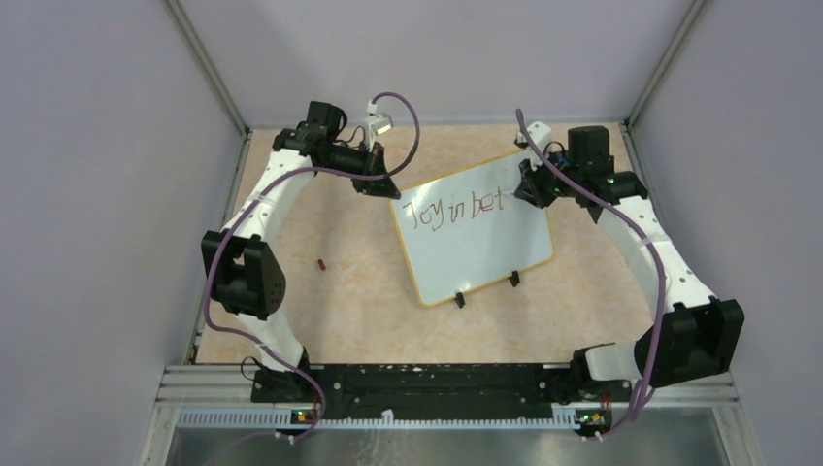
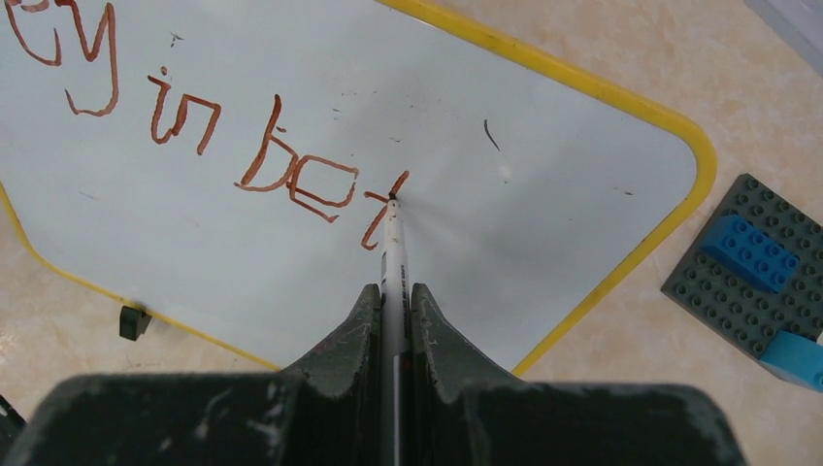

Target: Write a sentence on the whiteboard

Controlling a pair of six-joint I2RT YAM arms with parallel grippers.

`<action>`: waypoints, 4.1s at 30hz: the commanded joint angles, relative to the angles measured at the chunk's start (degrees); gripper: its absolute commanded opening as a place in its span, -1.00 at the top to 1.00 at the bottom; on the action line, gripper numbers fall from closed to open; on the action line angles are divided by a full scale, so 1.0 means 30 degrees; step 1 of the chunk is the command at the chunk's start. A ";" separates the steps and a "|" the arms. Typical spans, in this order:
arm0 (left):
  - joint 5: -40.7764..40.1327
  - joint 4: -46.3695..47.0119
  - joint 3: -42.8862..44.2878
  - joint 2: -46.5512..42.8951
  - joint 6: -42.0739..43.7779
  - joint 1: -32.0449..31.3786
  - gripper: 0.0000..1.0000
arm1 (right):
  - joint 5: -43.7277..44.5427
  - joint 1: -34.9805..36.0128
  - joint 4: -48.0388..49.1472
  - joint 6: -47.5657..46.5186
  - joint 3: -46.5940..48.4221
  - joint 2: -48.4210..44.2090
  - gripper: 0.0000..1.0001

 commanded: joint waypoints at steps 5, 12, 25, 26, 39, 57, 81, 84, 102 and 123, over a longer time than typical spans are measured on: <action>0.0217 0.0488 0.0089 -0.0068 0.0312 -0.0086 1.00 | -0.0369 -0.0363 0.0250 0.0275 0.0905 -0.1378 1.00; 0.0190 0.0533 0.0036 -0.0103 0.0325 -0.0086 1.00 | 0.0093 -0.0386 0.0062 -0.0284 0.0194 -0.1437 1.00; 0.0179 0.0561 -0.0052 -0.0102 0.0356 -0.0086 1.00 | 0.0713 -0.0386 0.0763 -0.0448 -0.0539 -0.0617 1.00; 0.0163 0.0569 -0.0048 -0.0117 0.0353 -0.0086 1.00 | 0.0684 -0.0382 0.0809 -0.0438 -0.0584 -0.0549 1.00; 0.0180 0.0547 0.0006 -0.0044 0.0385 -0.0086 1.00 | 0.0745 -0.0387 0.0858 -0.0506 -0.1999 -0.1113 1.00; 0.0124 0.0537 0.0087 -0.0044 0.0429 -0.0086 1.00 | 0.0655 -0.0364 0.1394 0.0148 0.0141 -0.0089 1.00; 0.0119 0.0510 0.0183 0.0161 0.0397 -0.0086 1.00 | 0.1327 -0.0966 0.1113 -0.0480 0.0189 -0.0058 1.00; 0.0129 0.0523 0.0153 0.0133 0.0386 -0.0086 1.00 | 0.1191 -0.0962 0.0945 -0.0578 -0.0118 -0.0127 1.00; 0.0130 0.0528 0.0066 -0.0014 0.0353 -0.0086 1.00 | 0.0270 -0.0968 0.0027 -0.0714 -0.1098 -0.1562 1.00; 0.0051 0.0541 -0.0013 -0.0187 0.0357 -0.0086 1.00 | 0.1431 -0.1607 0.0884 -0.0279 -0.0044 -0.1229 1.00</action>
